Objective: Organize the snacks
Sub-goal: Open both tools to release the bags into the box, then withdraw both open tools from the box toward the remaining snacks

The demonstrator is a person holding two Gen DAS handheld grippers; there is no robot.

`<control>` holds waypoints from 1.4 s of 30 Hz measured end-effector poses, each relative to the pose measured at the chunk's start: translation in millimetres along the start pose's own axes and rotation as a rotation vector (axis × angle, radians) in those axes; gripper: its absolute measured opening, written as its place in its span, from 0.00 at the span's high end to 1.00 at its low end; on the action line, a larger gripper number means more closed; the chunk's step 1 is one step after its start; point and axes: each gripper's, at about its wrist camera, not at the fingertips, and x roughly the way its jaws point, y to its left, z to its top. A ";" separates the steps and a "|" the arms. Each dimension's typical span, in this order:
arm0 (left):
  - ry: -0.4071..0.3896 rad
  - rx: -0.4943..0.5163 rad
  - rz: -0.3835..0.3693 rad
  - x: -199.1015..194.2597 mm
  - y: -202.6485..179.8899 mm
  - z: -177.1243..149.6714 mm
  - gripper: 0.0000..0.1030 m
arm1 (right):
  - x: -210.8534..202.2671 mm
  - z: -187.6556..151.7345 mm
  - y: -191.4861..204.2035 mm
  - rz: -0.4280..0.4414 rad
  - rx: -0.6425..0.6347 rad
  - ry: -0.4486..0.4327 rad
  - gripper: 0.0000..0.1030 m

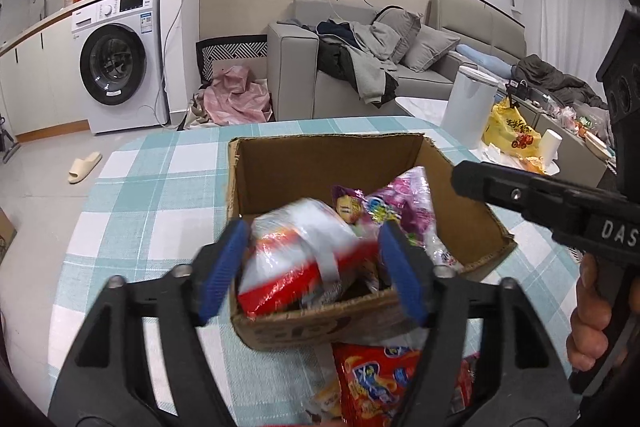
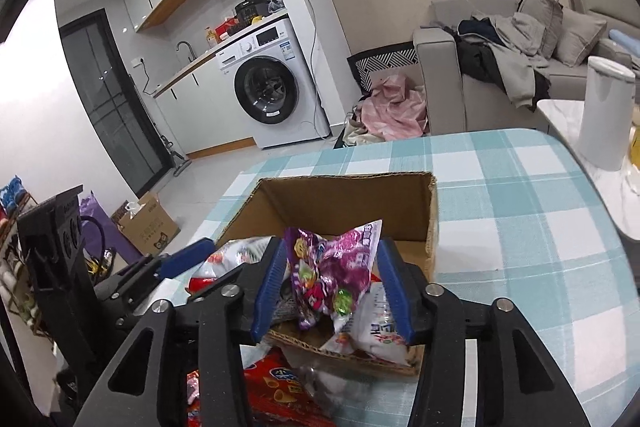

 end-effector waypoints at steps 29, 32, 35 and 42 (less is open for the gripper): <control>-0.005 -0.019 0.067 -97.2 19.7 -61.2 0.01 | -60.2 -62.1 -7.3 -0.091 -0.123 0.081 0.01; 0.003 -0.009 0.068 -101.6 16.8 -65.6 0.01 | -63.3 -68.1 -12.0 -0.108 -0.111 0.093 0.01; 0.001 -0.003 0.079 -105.3 15.8 -70.4 0.01 | -67.1 -74.4 -18.9 -0.117 -0.100 0.104 0.01; 0.025 0.001 0.080 -108.7 15.6 -87.1 0.01 | -74.3 -101.1 -34.5 -0.136 -0.100 0.148 0.01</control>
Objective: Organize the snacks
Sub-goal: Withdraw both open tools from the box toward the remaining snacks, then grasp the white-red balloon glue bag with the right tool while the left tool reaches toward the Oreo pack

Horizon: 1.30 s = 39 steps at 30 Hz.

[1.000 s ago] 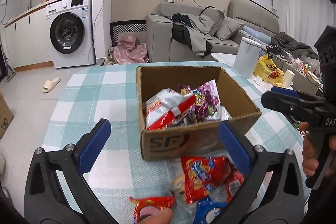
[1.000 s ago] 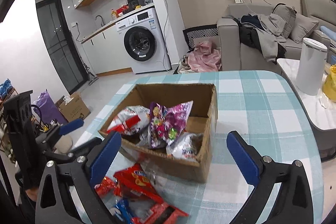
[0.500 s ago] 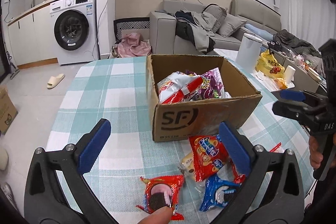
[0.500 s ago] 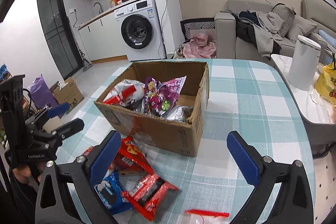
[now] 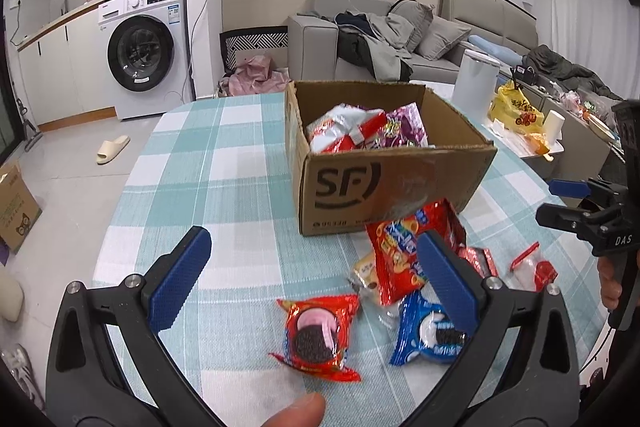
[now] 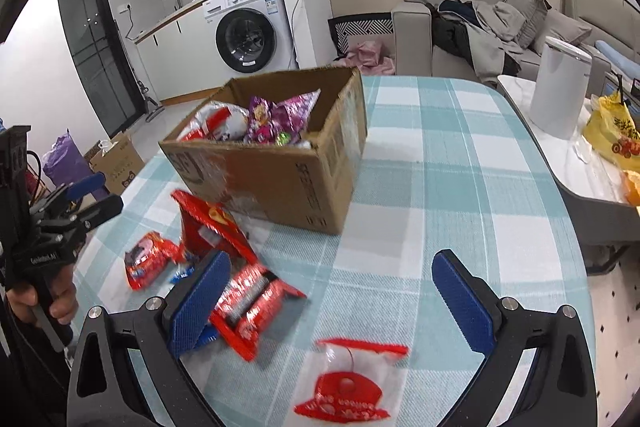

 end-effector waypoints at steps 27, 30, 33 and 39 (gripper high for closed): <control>0.131 0.010 0.025 31.8 14.6 -41.9 0.01 | 22.7 -64.8 -12.1 -0.068 -0.166 0.220 0.01; 0.140 0.020 0.027 34.0 14.2 -42.6 0.01 | 24.9 -68.0 -18.2 -0.080 -0.159 0.238 0.01; 0.155 0.021 0.020 36.8 13.7 -43.8 0.01 | 23.4 -67.8 -26.3 -0.070 -0.132 0.238 0.01; 0.202 0.036 0.029 49.6 12.3 -48.7 0.01 | 25.6 -68.3 -27.9 -0.050 -0.133 0.245 0.23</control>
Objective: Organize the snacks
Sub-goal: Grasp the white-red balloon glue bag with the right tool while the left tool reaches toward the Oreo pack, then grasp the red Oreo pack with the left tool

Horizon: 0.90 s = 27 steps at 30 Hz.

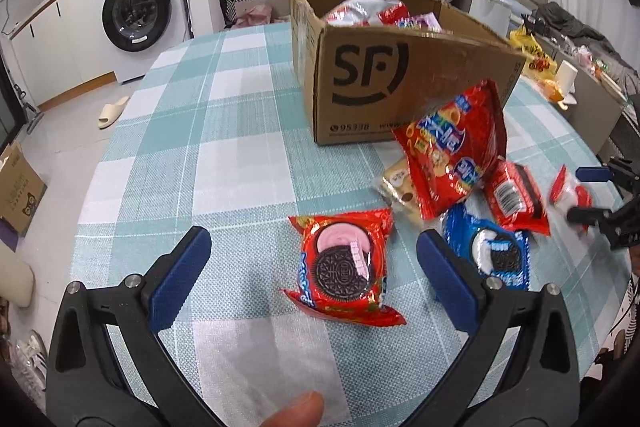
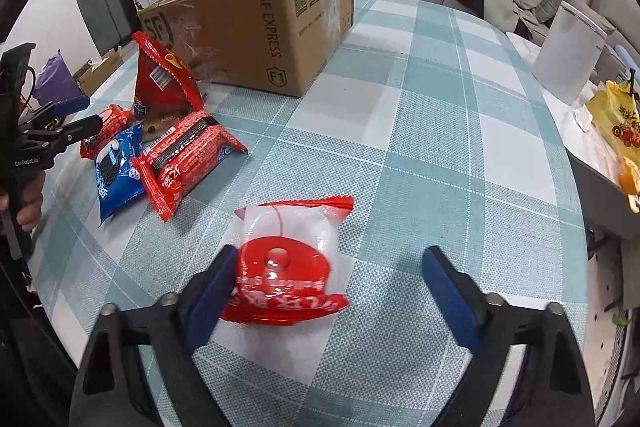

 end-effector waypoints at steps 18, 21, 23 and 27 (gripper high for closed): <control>0.069 0.033 0.011 17.4 -3.4 -6.6 0.03 | -10.1 4.6 9.6 0.044 -0.025 -0.080 0.57; 0.074 0.047 -0.003 18.3 -5.3 -6.5 0.10 | -11.3 8.6 9.5 0.014 -0.006 -0.096 0.57; 0.080 0.055 -0.010 17.5 -7.3 -7.9 0.16 | -12.6 11.8 7.8 0.003 0.019 -0.114 0.57; 0.089 0.078 -0.026 19.0 -11.6 -10.6 0.39 | -15.3 16.4 7.9 0.011 0.045 -0.141 0.57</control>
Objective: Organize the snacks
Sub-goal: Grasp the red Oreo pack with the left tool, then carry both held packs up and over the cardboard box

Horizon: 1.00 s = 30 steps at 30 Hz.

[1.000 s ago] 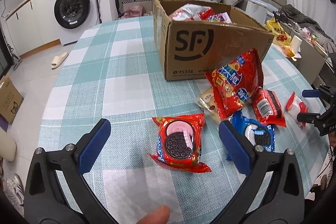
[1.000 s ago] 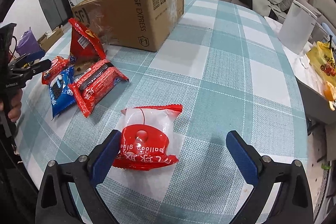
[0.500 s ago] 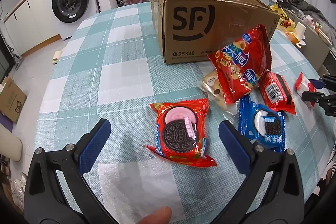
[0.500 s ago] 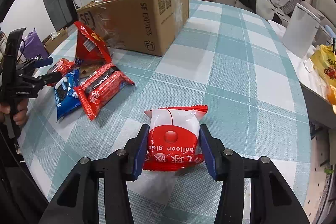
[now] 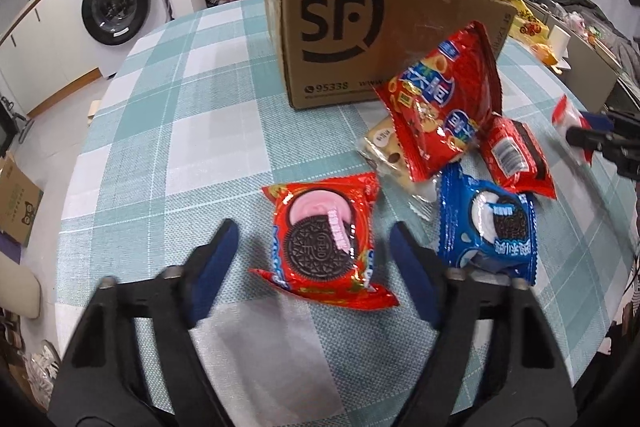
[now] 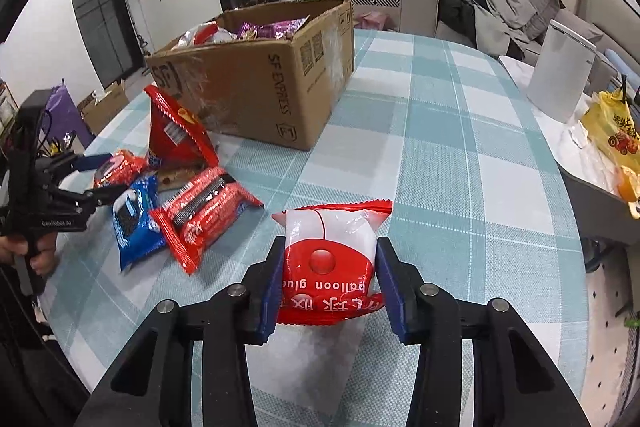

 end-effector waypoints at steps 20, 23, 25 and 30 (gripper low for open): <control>-0.172 -0.060 -0.086 -43.8 3.2 8.5 0.60 | -15.3 15.5 17.1 0.070 0.042 -0.143 0.57; -0.210 -0.079 -0.083 -54.7 4.8 13.9 0.60 | -20.2 20.0 19.6 0.079 0.042 -0.170 0.57; -0.230 -0.088 -0.081 -61.5 6.0 18.1 0.60 | -23.1 22.8 22.1 0.083 0.040 -0.186 0.57; -0.265 -0.101 -0.082 -71.0 7.5 25.9 0.60 | -26.7 31.6 27.1 0.090 0.037 -0.220 0.57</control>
